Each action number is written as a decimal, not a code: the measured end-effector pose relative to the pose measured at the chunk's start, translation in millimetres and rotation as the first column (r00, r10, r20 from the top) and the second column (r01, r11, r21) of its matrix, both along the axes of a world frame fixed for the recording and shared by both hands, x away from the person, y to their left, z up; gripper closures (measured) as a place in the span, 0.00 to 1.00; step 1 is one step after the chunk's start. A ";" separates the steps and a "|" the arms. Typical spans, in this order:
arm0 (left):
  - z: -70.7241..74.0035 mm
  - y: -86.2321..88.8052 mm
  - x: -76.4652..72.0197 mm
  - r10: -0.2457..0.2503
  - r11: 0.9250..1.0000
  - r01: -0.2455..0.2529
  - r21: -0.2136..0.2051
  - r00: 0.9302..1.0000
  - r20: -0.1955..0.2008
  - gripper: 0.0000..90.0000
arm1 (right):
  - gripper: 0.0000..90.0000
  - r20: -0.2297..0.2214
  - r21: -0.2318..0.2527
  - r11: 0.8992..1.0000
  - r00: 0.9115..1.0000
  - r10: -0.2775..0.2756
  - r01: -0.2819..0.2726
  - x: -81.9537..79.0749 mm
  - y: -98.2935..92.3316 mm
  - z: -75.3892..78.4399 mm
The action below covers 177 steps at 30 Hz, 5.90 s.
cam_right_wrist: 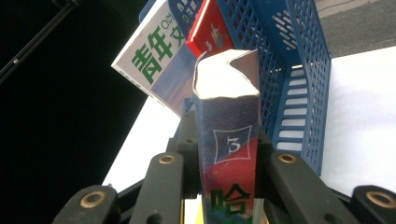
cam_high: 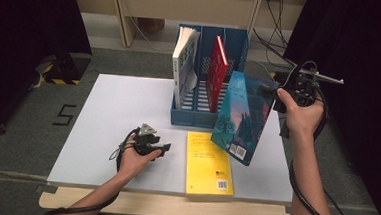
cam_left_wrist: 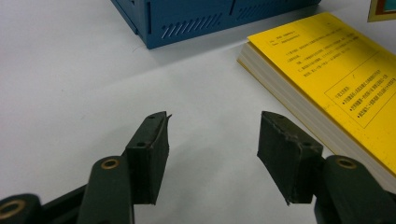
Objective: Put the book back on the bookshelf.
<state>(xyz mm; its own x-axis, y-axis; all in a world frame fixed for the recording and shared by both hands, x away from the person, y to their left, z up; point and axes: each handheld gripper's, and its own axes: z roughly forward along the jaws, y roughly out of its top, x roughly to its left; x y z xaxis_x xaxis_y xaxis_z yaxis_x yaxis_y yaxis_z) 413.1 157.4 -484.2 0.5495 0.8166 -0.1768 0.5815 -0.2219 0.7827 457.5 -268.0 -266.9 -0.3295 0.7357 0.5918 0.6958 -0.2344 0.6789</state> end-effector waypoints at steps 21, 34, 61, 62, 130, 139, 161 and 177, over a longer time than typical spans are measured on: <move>-1.1 2.0 -0.7 0.009 1.000 -0.009 -0.007 1.000 0.000 0.47 | 0.83 0.035 -0.011 1.000 0.999 -0.009 0.009 2.9 0.0 16.8; -0.8 2.0 -0.3 0.006 1.000 -0.006 -0.001 1.000 0.000 0.47 | 0.83 0.045 -0.008 1.000 0.999 -0.014 0.015 6.0 0.1 25.5; -0.3 0.7 0.3 0.005 1.000 -0.005 -0.002 1.000 0.001 0.47 | 0.83 0.069 -0.008 0.999 0.997 -0.046 0.046 13.0 -2.9 38.1; -0.2 0.8 0.3 0.005 1.000 -0.005 -0.001 1.000 0.001 0.47 | 0.83 0.069 -0.003 0.999 0.996 -0.049 0.049 13.3 -2.7 39.0; -1.5 4.2 1.4 0.009 1.000 -0.009 0.002 1.000 0.001 0.47 | 0.83 0.114 -0.008 0.990 0.984 -0.136 0.138 55.0 2.8 60.8; -3.0 5.7 1.1 0.012 1.000 -0.012 0.001 1.000 -0.002 0.47 | 0.83 0.143 -0.044 0.985 0.977 -0.158 0.165 58.6 9.6 60.1; -4.0 10.1 0.4 0.017 1.000 -0.017 0.002 1.000 -0.009 0.47 | 0.83 0.178 -0.085 0.974 0.965 -0.192 0.209 69.7 20.6 53.0; -3.9 12.2 0.0 0.021 1.000 -0.021 0.003 1.000 -0.008 0.47 | 0.83 0.201 -0.102 0.968 0.958 -0.206 0.230 75.6 27.2 49.1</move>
<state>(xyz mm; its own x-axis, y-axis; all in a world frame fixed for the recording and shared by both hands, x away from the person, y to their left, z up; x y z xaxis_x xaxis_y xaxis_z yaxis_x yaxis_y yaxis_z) 413.1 169.6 -488.1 0.5311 0.8282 -0.1791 0.5925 -0.2119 0.7772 533.2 -240.7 -217.7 -0.2495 0.8650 0.4354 0.4945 -0.2728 0.8253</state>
